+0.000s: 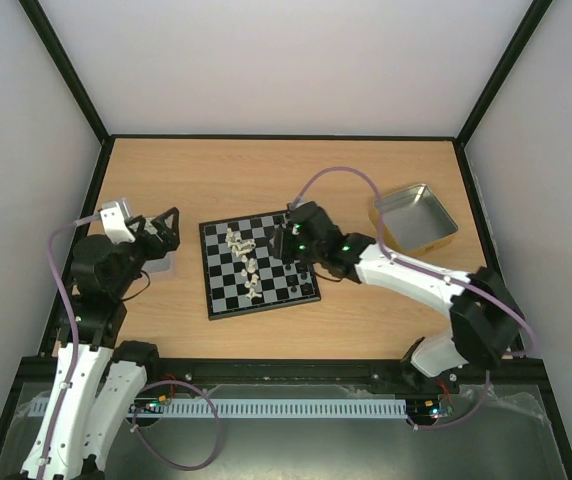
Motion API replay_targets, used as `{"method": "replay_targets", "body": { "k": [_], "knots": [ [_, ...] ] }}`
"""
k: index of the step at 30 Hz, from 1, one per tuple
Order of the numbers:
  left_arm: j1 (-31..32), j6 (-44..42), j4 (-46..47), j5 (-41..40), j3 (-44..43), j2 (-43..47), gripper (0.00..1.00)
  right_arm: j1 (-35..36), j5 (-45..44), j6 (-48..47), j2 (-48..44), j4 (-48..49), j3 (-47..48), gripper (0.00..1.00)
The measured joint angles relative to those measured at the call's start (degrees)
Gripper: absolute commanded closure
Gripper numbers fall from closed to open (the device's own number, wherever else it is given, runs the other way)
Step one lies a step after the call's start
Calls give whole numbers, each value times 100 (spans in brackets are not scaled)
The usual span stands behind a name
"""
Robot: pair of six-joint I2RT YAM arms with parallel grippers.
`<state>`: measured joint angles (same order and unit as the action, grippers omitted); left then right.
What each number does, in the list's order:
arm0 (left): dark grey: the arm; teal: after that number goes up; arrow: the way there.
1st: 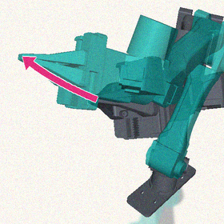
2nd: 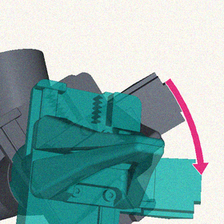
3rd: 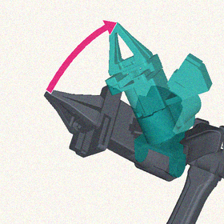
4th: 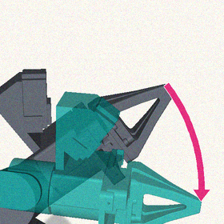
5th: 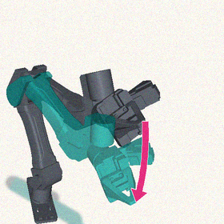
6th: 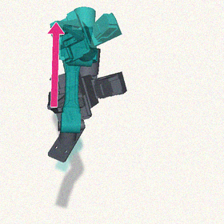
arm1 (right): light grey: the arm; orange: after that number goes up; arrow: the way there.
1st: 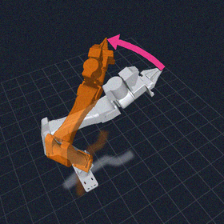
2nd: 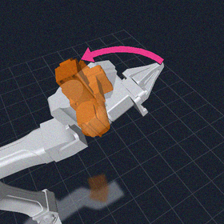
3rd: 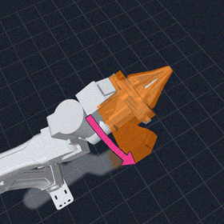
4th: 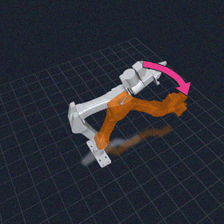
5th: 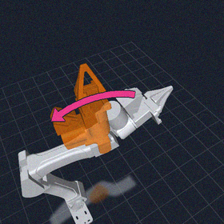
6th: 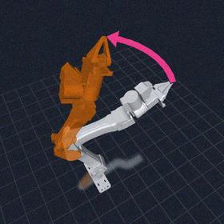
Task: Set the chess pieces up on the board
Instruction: Pick up the chess piece from the chessboard.
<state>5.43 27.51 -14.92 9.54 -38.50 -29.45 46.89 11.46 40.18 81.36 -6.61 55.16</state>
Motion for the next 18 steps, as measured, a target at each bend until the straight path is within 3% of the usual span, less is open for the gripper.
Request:
{"method": "replay_targets", "body": {
  "k": [6, 18],
  "knots": [
    [0, 22, 13, -17, 0, -59, 0, 645, -501, -17, 1071, -693, 802, 70],
    [0, -52, -369, -345, 0, 369, 0, 1364, -1082, -269, 2406, -1620, 2170, 66]
  ]
}}
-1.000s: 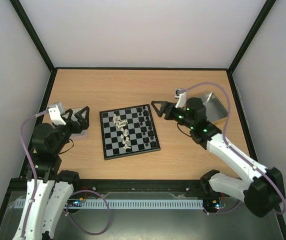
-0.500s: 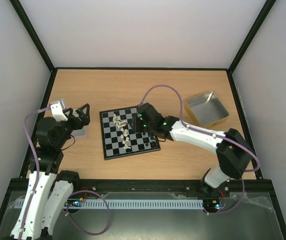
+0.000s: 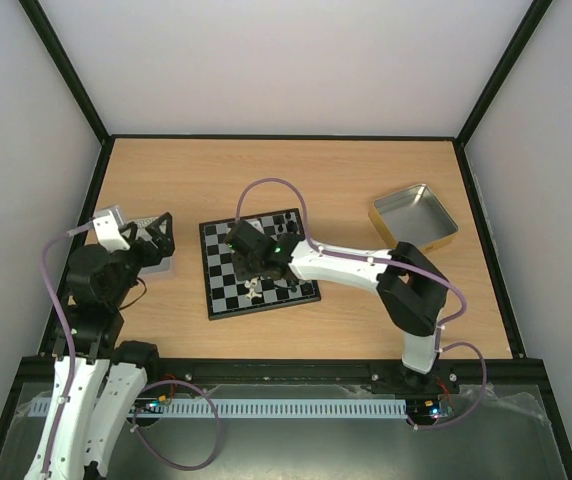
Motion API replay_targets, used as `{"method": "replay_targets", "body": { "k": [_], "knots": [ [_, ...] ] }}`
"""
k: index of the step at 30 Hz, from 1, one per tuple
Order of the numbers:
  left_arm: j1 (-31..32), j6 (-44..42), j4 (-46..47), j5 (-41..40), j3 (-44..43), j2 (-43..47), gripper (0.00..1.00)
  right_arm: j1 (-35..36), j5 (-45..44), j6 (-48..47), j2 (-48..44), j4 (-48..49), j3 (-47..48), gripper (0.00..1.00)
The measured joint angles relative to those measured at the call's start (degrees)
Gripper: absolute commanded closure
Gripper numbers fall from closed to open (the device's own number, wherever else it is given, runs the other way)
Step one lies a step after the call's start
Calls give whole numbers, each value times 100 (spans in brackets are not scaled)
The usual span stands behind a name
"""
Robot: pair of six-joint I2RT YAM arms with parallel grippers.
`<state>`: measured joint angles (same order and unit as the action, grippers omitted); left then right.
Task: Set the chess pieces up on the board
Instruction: Pick up the chess piece from the chessboard, then place the chess piece on the chessboard.
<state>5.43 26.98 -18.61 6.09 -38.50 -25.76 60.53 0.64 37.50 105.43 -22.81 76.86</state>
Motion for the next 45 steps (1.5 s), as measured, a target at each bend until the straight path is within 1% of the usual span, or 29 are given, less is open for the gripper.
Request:
{"method": "replay_targets", "body": {
  "k": [8, 19, 24, 31, 37, 45],
  "knots": [
    [0, -2, -13, -61, 33, 94, 0, 94, -238, 13, 627, -315, 334, 74],
    [0, -2, -13, -76, 44, 96, 0, 96, -302, -2, 962, -354, 575, 87],
    [0, -2, -15, -79, 85, 96, 0, 96, -297, -37, 1010, -356, 610, 98],
    [0, -2, -17, -79, 98, 94, 0, 94, -162, -48, 977, -343, 608, 98],
    [0, -2, -17, -103, 98, 94, 0, 125, 203, -131, 651, -302, 415, 98],
    [0, -2, -17, -129, 98, 98, 0, 549, 352, -354, 483, -289, 271, 98]
  ]
}}
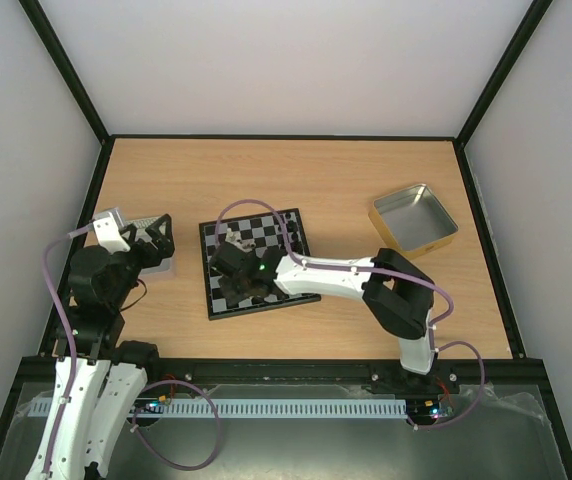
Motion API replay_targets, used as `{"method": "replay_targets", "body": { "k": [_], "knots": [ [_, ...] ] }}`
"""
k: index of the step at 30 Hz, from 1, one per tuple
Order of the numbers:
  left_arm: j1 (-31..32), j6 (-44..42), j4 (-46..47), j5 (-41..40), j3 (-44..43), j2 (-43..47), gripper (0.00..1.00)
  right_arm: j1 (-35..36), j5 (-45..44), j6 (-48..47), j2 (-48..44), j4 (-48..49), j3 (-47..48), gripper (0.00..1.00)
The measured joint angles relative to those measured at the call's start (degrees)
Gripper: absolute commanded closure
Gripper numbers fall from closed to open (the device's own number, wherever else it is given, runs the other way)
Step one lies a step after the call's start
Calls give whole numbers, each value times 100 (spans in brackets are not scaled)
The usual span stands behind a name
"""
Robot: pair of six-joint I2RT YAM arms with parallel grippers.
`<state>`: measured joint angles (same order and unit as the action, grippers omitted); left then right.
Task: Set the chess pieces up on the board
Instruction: Place the chess piece on the chessboard.
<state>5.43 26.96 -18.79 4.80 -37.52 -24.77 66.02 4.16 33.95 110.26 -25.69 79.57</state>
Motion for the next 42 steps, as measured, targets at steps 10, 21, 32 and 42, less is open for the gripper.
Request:
{"method": "replay_targets", "body": {
  "k": [10, 21, 32, 42],
  "knots": [
    [0, 2, 0, -42, 0, 0, 0, 297, -81, -83, 20, -48, -11, 98],
    [0, 2, 0, -39, 2, 0, 0, 302, -173, -251, 234, -136, 7, 95],
    [0, 2, 0, -39, 4, 0, 0, 302, 109, -317, 234, -120, 9, 93],
    [0, 4, 0, -37, 9, 0, 0, 302, 0, -223, 212, -107, 13, 67]
  ]
}}
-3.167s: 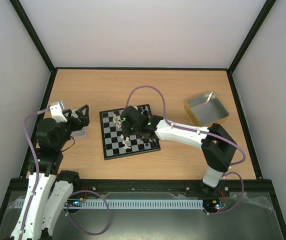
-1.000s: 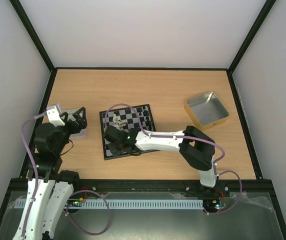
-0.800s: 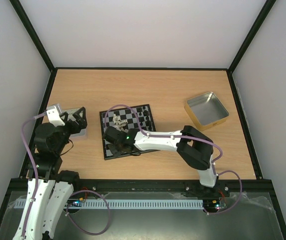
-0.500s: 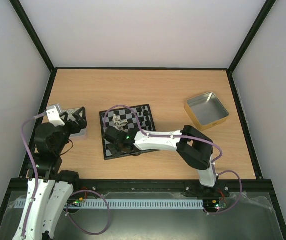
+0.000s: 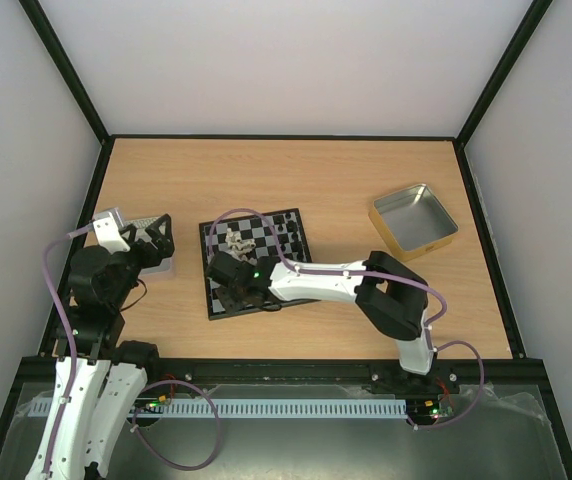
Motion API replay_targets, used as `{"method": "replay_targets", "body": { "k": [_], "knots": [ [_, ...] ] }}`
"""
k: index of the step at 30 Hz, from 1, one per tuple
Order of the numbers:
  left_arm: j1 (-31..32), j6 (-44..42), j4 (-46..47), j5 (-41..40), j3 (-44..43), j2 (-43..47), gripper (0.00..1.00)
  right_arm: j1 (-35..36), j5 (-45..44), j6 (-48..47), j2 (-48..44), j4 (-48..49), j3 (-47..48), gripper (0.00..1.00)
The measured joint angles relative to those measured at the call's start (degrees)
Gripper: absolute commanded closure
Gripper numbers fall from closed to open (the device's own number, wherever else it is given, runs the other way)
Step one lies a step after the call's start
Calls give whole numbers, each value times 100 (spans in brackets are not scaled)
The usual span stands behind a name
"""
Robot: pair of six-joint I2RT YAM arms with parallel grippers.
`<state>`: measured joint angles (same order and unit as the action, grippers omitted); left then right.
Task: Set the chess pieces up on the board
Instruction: Place the chess piece on the chessboard, then pick up the chess piece from the chessboard.
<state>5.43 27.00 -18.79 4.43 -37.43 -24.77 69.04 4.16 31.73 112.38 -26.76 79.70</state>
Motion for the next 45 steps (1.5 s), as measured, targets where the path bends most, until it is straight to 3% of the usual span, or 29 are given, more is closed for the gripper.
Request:
{"method": "replay_targets", "body": {
  "k": [8, 13, 19, 24, 33, 45],
  "knots": [
    [0, 0, 11, 59, 9, -116, 0, -133, -581, 481, -1134, 496, -743, 66],
    [0, 2, 103, 599, 162, -339, 0, -612, -658, 785, -1714, 782, -1309, 65],
    [0, 74, 107, 1119, 166, -697, 0, -741, -487, 671, -1292, 769, -1224, 66],
    [0, 90, -4, 1014, 166, -717, 0, -688, -260, 468, -874, 726, -1045, 75],
    [0, 87, -17, 817, 166, -581, 0, -592, -225, 334, -507, 632, -719, 79],
    [0, 87, -17, 756, 166, -538, 0, -562, -468, 321, -229, 544, -531, 94]
  ]
}}
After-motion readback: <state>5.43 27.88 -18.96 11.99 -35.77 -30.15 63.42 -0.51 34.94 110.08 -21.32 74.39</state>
